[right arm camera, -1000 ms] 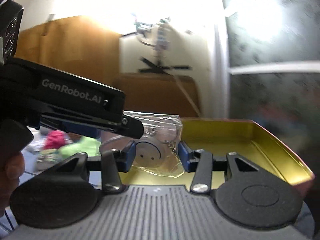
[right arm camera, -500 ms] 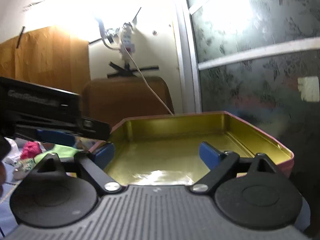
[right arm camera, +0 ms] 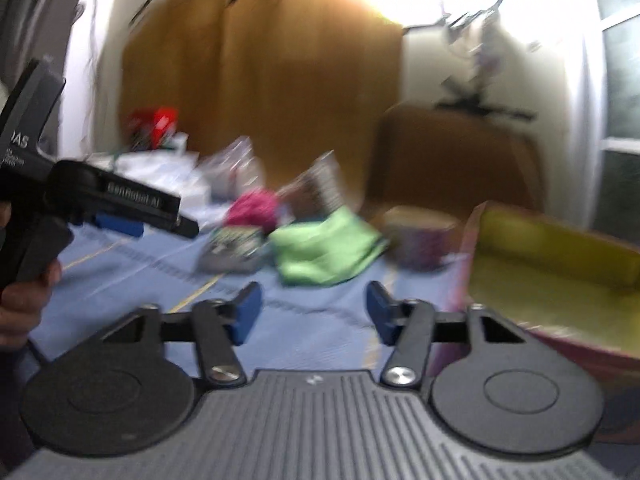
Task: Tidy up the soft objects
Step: 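Move the right gripper to the green VIRJOY tissue pack and grasp it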
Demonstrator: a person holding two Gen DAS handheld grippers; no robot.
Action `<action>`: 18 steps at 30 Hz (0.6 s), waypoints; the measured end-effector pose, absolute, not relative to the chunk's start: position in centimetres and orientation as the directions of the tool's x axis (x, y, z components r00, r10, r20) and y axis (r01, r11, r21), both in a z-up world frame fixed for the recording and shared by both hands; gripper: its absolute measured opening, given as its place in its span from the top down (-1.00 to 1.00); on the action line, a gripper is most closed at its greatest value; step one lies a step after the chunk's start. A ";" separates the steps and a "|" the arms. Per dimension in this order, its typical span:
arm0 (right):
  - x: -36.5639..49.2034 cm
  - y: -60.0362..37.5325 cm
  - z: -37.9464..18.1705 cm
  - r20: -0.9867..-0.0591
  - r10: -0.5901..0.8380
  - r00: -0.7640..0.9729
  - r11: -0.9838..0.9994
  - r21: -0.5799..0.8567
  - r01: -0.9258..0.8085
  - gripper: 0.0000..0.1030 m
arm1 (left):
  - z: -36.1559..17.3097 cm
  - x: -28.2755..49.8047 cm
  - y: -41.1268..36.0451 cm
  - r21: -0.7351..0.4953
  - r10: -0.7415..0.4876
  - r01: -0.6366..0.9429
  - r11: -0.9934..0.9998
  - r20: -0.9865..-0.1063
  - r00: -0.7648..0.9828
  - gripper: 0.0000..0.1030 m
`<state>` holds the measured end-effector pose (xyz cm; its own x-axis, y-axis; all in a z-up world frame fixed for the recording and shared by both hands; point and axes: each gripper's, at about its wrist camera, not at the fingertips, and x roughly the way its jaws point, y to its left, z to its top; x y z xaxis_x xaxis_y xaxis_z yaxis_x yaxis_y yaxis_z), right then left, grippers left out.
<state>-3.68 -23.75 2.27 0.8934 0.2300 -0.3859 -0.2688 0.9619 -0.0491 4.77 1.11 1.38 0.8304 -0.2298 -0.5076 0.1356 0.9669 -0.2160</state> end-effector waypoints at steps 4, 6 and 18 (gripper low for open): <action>-0.8 -21.8 2.3 -0.450 0.284 0.847 0.945 -0.017 -0.326 0.11 | 0.3 5.9 3.9 -0.366 -0.276 0.079 0.927 -0.527 0.804 -0.51; 1.1 -20.6 2.3 -0.486 0.314 0.816 0.933 -0.001 -0.359 0.10 | 0.1 6.0 4.9 -0.423 -0.304 0.070 0.903 -0.517 0.800 -0.52; 8.3 -16.2 1.3 -0.596 0.328 0.734 0.920 0.026 -0.390 -0.11 | -0.1 5.6 4.4 -0.422 -0.332 0.107 0.900 -0.505 0.797 -0.52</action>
<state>8.30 -16.23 1.32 0.7335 0.3275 -0.5955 -0.3900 0.9204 0.0258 5.61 4.41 -0.08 0.7968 -0.3315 -0.5052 0.1073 0.9004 -0.4216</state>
